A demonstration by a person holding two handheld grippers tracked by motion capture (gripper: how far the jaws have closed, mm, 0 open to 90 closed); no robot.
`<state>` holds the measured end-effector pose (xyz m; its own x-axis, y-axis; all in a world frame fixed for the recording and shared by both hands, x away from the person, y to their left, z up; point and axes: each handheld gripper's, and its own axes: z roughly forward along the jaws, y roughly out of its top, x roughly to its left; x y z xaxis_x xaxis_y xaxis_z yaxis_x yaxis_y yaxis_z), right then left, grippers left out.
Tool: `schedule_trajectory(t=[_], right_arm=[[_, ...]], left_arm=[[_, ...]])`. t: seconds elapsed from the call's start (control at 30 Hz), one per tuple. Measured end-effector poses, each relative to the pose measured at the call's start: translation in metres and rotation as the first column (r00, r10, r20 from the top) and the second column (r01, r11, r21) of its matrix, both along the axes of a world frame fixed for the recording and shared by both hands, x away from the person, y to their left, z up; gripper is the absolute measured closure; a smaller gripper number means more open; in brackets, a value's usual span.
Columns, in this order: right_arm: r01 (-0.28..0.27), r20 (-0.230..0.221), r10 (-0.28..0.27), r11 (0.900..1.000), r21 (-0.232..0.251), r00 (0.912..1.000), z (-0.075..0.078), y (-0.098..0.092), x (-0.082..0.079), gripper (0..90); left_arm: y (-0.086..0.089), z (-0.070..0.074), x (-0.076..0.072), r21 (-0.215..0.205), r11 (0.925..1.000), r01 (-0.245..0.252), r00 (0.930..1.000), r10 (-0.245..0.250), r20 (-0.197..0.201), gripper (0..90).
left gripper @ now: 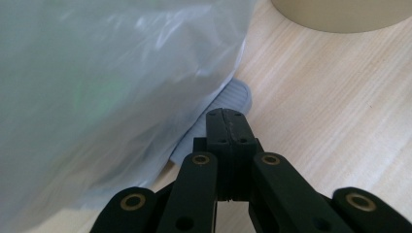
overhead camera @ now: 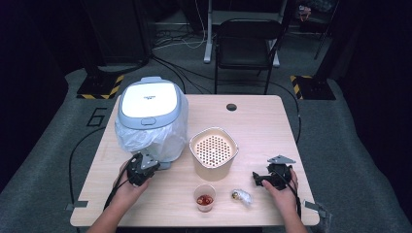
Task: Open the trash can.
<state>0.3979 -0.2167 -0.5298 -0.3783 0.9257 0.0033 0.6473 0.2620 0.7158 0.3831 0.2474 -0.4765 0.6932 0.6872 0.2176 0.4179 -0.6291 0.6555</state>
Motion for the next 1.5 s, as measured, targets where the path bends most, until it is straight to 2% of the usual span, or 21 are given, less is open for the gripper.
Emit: schedule_trajectory(t=[0.07, 0.17, 0.27, 0.3, 0.43, 0.47, 0.57, 0.6, 0.63, 0.67, 0.8, 0.83, 0.87, 0.9, 0.93, 0.97, 1.07, 1.2, 1.23, 1.3, 1.5], right_arm=[[0.000, 0.000, 0.000, 1.000, 0.000, 1.0000, 0.000, 0.000, 0.000, 0.0], [0.000, 0.000, 0.000, 1.000, 0.000, 1.0000, 0.000, 0.000, 0.000, 0.0], [0.000, 0.001, 0.000, 1.000, 0.000, 1.0000, 0.000, 0.000, 0.000, 0.0], [0.000, 0.000, 0.000, 1.000, 0.000, 1.0000, 0.000, 0.000, 0.000, 0.0], [0.000, 0.000, 0.000, 1.000, 0.000, 1.0000, 0.000, 0.000, 0.000, 0.0], [0.000, 0.001, 0.000, 1.000, 0.000, 1.0000, 0.000, 0.000, 0.000, 0.0], [0.000, 0.000, 0.000, 1.000, 0.000, 1.0000, 0.000, 0.000, 0.000, 0.0], [0.000, 0.000, 0.000, 1.000, 0.000, 1.0000, 0.000, 0.000, 0.000, 0.0], [0.000, 0.000, 0.000, 1.000, 0.000, 1.0000, 0.000, 0.000, 0.000, 0.0], [0.000, 0.000, 0.000, 1.000, -0.001, 1.0000, 0.000, 0.000, 0.000, 0.0], [0.000, 0.000, 0.000, 1.000, -0.001, 1.0000, 0.000, 0.000, 0.000, 0.0], [0.000, 0.000, 0.000, 1.000, 0.000, 1.0000, 0.000, 0.000, 0.000, 0.0], [0.000, 0.000, 0.000, 1.000, -0.001, 1.0000, 0.000, 0.000, 0.000, 0.0], [0.000, 0.000, 0.000, 1.000, -0.001, 1.0000, 0.000, 0.000, 0.000, 0.0], [0.000, 0.000, 0.000, 1.000, 0.000, 1.0000, 0.000, 0.000, 0.000, 0.0], [0.000, 0.001, 0.000, 1.000, 0.000, 1.0000, 0.000, 0.000, 0.000, 0.0], [0.000, 0.000, 0.000, 1.000, -0.001, 1.0000, 0.000, 0.000, 0.000, 0.0], [0.000, 0.001, 0.000, 1.000, 0.000, 1.0000, 0.000, 0.000, 0.000, 0.0], [0.000, 0.001, 0.000, 1.000, 0.000, 1.0000, 0.000, 0.000, 0.000, 0.0], [0.000, 0.000, 0.000, 1.000, -0.001, 1.0000, 0.000, 0.000, 0.000, 0.0], [0.000, 0.000, 0.000, 1.000, 0.000, 1.0000, 0.000, 0.000, 0.000, 0.0]], left_arm=[[-0.004, -0.003, 0.004, 0.030, 0.9995, -0.005, 1.0000, 0.005, 0.008, 90.0], [-0.006, -0.006, 0.005, 0.017, 0.9997, -0.016, 0.9998, 0.016, -0.007, 90.0], [-0.007, -0.008, 0.008, 0.017, 0.9996, -0.021, 0.9998, 0.021, -0.001, 90.0], [-0.007, -0.009, 0.009, 0.018, 0.9997, -0.017, 0.9997, 0.017, -0.014, 90.0], [-0.009, -0.011, 0.010, 0.022, 0.9991, -0.035, 0.9993, 0.035, -0.008, 90.0], [-0.011, -0.013, 0.008, 0.046, 0.9984, -0.034, 0.9993, 0.033, 0.016, 90.0], [-0.013, -0.014, 0.007, 0.074, 0.9970, -0.023, 0.9996, 0.022, 0.018, 90.0], [-0.014, -0.016, 0.006, 0.078, 0.9967, -0.021, 0.9989, 0.018, 0.042, 90.0], [-0.014, -0.016, 0.006, 0.078, 0.9967, -0.021, 0.9989, 0.018, 0.042, 90.0], [-0.013, -0.013, 0.008, 0.145, 0.9894, 0.007, 0.9983, -0.015, 0.057, 90.0], [-0.015, -0.015, 0.007, 0.162, 0.9868, 0.009, 0.9970, -0.022, 0.075, 90.0], [-0.015, -0.016, 0.006, 0.163, 0.9865, 0.005, 0.9967, -0.018, 0.079, 90.0], [-0.017, -0.019, 0.003, 0.117, 0.9926, -0.032, 0.9976, 0.024, 0.065, 90.0], [-0.016, -0.019, 0.004, 0.139, 0.9901, -0.015, 0.9967, 0.003, 0.082, 90.0], [-0.017, -0.021, 0.003, 0.117, 0.9929, -0.025, 0.9960, 0.014, 0.088, 90.0], [-0.016, -0.020, 0.003, 0.132, 0.9910, -0.019, 0.9962, 0.007, 0.087, 90.0], [-0.017, -0.023, 0.002, 0.101, 0.9942, -0.037, 0.9974, 0.030, 0.066, 90.0], [-0.014, -0.024, 0.004, 0.121, 0.9926, -0.014, 0.9976, 0.005, 0.069, 90.0], [-0.016, -0.028, 0.003, 0.090, 0.9951, -0.041, 0.9974, 0.036, 0.063, 90.0], [-0.015, -0.029, 0.004, 0.103, 0.9941, -0.032, 0.9978, 0.026, 0.061, 90.0], [-0.013, -0.031, 0.005, 0.078, 0.9965, -0.033, 0.9981, 0.028, 0.055, 90.0]])
